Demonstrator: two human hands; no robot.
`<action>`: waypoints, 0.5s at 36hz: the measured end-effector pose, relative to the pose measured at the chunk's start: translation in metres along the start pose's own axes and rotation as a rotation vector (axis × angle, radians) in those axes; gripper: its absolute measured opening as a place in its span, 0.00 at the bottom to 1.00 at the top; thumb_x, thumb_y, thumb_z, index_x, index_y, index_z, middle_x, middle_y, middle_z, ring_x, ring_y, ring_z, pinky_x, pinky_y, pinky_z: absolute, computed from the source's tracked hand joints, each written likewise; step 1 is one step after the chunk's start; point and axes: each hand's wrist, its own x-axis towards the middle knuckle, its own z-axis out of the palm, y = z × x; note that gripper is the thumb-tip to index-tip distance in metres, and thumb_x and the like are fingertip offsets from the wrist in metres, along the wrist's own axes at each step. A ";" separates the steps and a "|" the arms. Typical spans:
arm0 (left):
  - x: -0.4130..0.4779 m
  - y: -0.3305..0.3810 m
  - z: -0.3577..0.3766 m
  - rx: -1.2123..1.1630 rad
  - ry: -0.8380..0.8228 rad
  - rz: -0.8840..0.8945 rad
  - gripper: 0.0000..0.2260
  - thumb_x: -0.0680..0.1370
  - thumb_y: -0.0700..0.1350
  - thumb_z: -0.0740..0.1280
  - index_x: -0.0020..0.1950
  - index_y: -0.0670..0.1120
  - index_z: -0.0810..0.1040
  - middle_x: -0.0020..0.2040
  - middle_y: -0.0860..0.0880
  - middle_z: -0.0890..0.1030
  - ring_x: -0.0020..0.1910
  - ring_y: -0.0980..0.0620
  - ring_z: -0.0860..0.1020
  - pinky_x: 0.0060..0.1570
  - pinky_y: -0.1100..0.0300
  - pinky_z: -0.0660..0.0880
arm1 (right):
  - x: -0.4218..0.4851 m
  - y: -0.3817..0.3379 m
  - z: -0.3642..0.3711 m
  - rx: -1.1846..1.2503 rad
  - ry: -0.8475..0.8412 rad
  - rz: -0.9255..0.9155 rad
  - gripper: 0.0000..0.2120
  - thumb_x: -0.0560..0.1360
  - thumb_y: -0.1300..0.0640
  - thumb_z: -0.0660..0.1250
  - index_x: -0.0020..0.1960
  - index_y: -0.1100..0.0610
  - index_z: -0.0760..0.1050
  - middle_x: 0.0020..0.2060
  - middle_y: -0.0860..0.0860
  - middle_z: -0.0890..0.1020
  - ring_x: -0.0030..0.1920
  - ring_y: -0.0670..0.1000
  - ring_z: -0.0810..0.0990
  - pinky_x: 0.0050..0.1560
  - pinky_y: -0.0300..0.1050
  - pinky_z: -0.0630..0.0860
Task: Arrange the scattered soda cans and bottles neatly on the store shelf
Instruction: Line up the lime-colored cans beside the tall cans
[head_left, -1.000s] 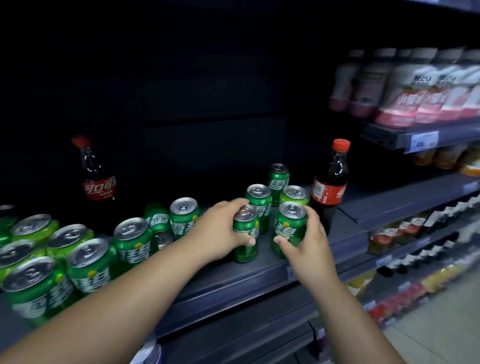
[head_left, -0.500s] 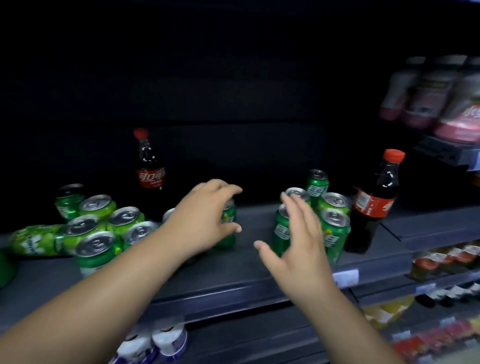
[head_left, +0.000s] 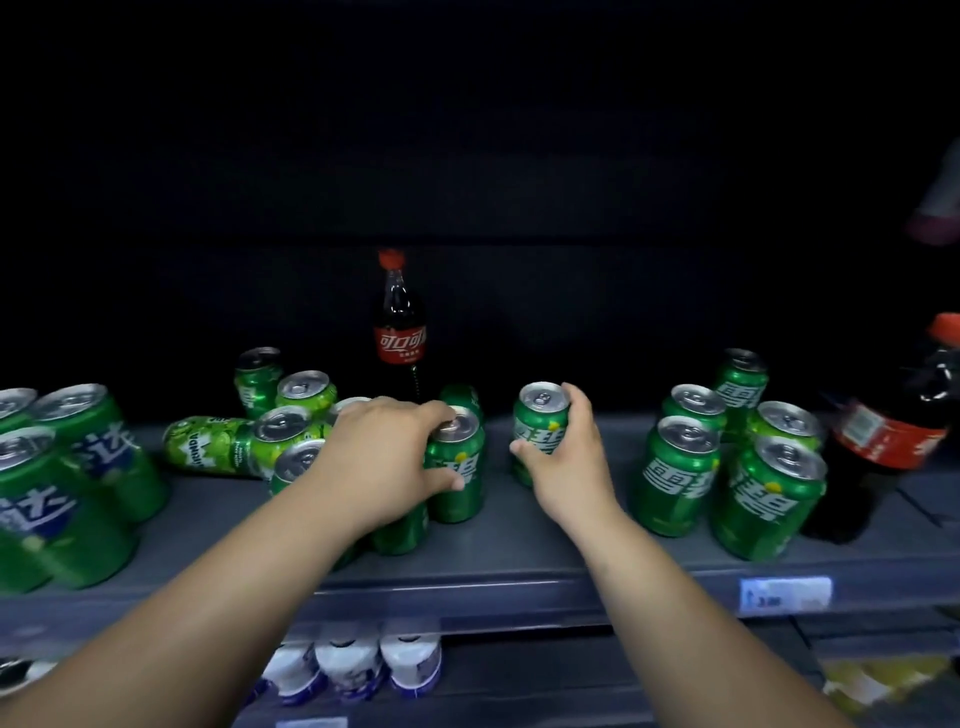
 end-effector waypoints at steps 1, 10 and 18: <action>0.001 0.002 0.000 0.017 0.000 -0.005 0.29 0.67 0.68 0.70 0.64 0.57 0.72 0.52 0.54 0.82 0.56 0.48 0.77 0.56 0.52 0.72 | 0.003 0.001 -0.002 -0.006 0.027 0.009 0.40 0.71 0.56 0.76 0.76 0.47 0.58 0.68 0.50 0.72 0.64 0.53 0.75 0.62 0.51 0.74; 0.014 0.021 0.000 -0.111 0.009 0.000 0.23 0.68 0.64 0.72 0.59 0.56 0.76 0.53 0.55 0.82 0.53 0.50 0.79 0.50 0.57 0.73 | 0.026 0.011 -0.023 -0.009 0.205 0.152 0.46 0.77 0.58 0.70 0.81 0.52 0.40 0.80 0.56 0.53 0.77 0.60 0.60 0.70 0.51 0.64; 0.041 0.047 0.004 -0.146 -0.069 0.050 0.22 0.69 0.61 0.73 0.60 0.54 0.75 0.55 0.53 0.80 0.55 0.49 0.78 0.52 0.54 0.75 | -0.020 0.009 -0.030 0.001 0.012 0.049 0.51 0.77 0.55 0.71 0.80 0.47 0.32 0.80 0.51 0.36 0.80 0.51 0.38 0.74 0.42 0.43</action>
